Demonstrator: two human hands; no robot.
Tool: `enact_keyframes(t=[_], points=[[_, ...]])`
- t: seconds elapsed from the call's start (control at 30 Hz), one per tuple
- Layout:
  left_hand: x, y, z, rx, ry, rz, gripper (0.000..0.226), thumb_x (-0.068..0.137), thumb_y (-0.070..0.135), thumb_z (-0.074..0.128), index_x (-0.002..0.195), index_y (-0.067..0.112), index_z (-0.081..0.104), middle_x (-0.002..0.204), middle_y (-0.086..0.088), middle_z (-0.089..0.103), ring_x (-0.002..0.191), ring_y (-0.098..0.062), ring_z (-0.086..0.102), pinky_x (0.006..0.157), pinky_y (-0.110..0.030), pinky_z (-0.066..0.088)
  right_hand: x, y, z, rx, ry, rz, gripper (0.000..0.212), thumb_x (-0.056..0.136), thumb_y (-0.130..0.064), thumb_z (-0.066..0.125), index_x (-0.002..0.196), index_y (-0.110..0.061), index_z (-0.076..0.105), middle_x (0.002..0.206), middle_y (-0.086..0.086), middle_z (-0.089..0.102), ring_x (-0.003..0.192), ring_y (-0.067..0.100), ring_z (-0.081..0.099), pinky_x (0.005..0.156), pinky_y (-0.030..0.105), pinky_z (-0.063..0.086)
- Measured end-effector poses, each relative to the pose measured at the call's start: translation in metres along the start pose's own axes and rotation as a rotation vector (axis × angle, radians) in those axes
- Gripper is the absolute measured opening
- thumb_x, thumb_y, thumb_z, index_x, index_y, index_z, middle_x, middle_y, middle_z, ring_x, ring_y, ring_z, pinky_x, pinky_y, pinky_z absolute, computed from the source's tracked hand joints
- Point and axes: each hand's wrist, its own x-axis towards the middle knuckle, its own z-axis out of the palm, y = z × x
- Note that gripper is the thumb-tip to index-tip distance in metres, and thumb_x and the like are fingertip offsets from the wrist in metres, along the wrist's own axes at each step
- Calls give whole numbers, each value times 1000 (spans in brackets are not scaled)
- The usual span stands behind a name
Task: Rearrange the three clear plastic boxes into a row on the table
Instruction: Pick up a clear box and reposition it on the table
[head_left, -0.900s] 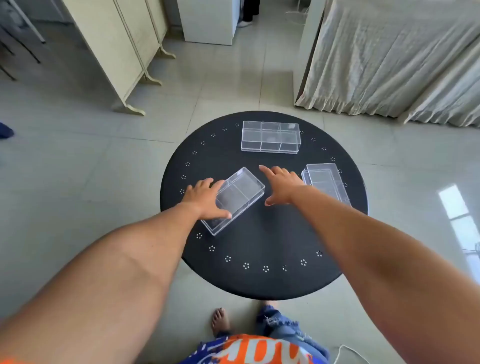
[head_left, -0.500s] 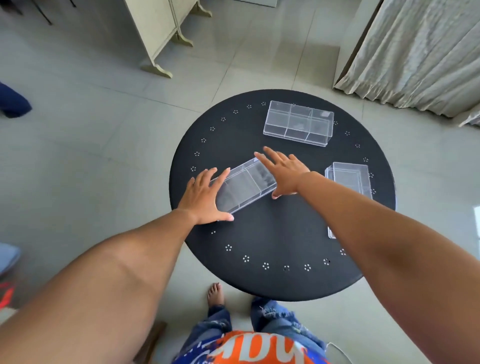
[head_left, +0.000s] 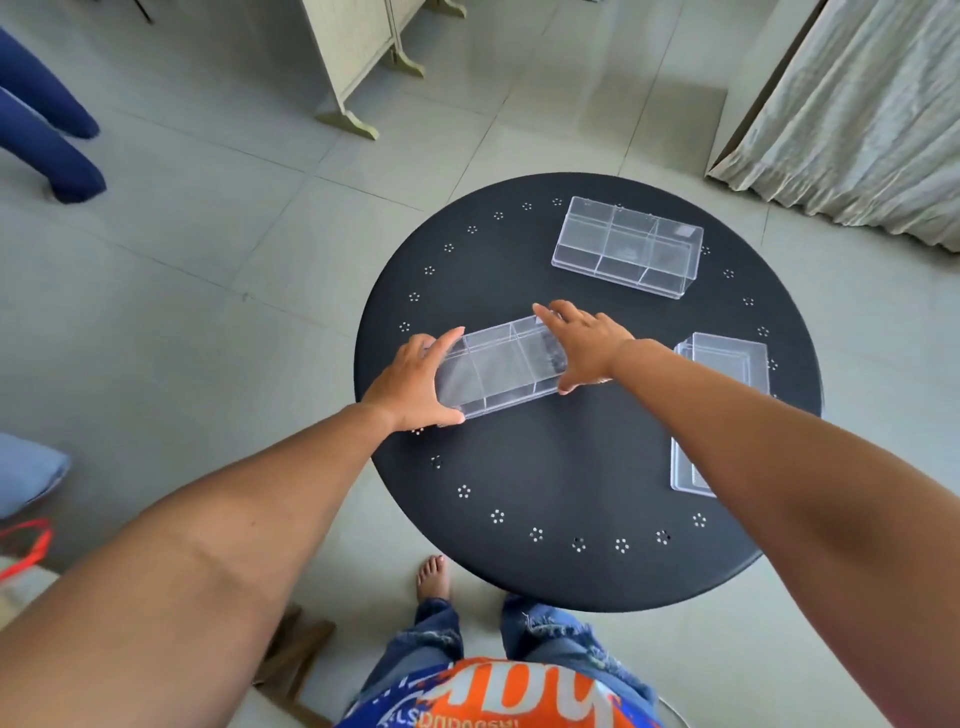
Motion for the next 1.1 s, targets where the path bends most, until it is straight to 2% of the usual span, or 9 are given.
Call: enact_keyframes(t=[0.1,0.23,0.33,0.43,0.57,0.7,0.87,1.0,1.1], points=[[5,0,-11,-201,-64,-16,113,54,41,83,147,47,18,138,2,35,130,-14,41,104,-35,41,-1,8,-7,250,-79,57,123,69,-33,84,160,-27,2,163,-1,15,139,31,42,112,43,39],[14,4,-31,-652,-148,-114,93,67,24,85,144,38,34,129,-4,52,115,-14,57,100,-28,43,-5,24,-16,740,-106,105,109,73,-24,82,159,-28,15,159,1,36,141,23,42,117,38,34],[20,3,-45,-794,-261,-173,85,63,32,83,138,36,43,123,-6,58,116,-16,59,98,-31,47,-10,24,-19,870,-124,100,109,75,-20,84,159,-27,15,160,-1,32,138,21,45,110,37,42],[27,-1,-54,-899,-309,-255,84,52,44,83,129,32,52,128,-7,58,116,-23,57,96,-34,49,-14,21,-16,863,-106,106,113,72,-22,88,157,-29,15,148,-3,38,132,20,45,116,35,32],[34,-9,-58,-967,-318,-349,90,37,56,87,119,30,59,130,-15,60,116,-32,61,104,-47,46,-17,15,-8,806,-89,99,101,71,-19,86,151,-25,25,135,1,49,122,24,52,111,35,37],[37,-8,-59,-984,-354,-414,88,36,62,85,113,27,64,129,-21,55,112,-38,62,97,-48,50,-16,11,-2,871,22,123,71,75,-9,80,136,-17,44,124,4,59,113,27,60,99,34,47],[42,-6,-65,-1049,-332,-482,71,70,74,62,116,19,63,128,-24,54,108,-42,64,95,-51,52,-19,18,-2,1222,-2,159,55,79,-4,79,124,-21,52,119,0,62,99,13,63,83,31,53],[45,-3,-71,-1084,-347,-494,87,70,86,43,126,21,60,119,-20,60,111,-41,63,91,-52,52,-24,25,-6,1423,-56,192,52,83,-13,79,128,-17,53,108,2,71,100,20,69,84,33,53],[47,-1,-70,-1040,-335,-489,77,76,74,54,130,20,57,124,-18,60,110,-34,62,93,-50,52,-24,23,-4,1517,-61,242,46,85,-20,77,125,-12,57,110,13,69,101,33,70,97,45,53]])
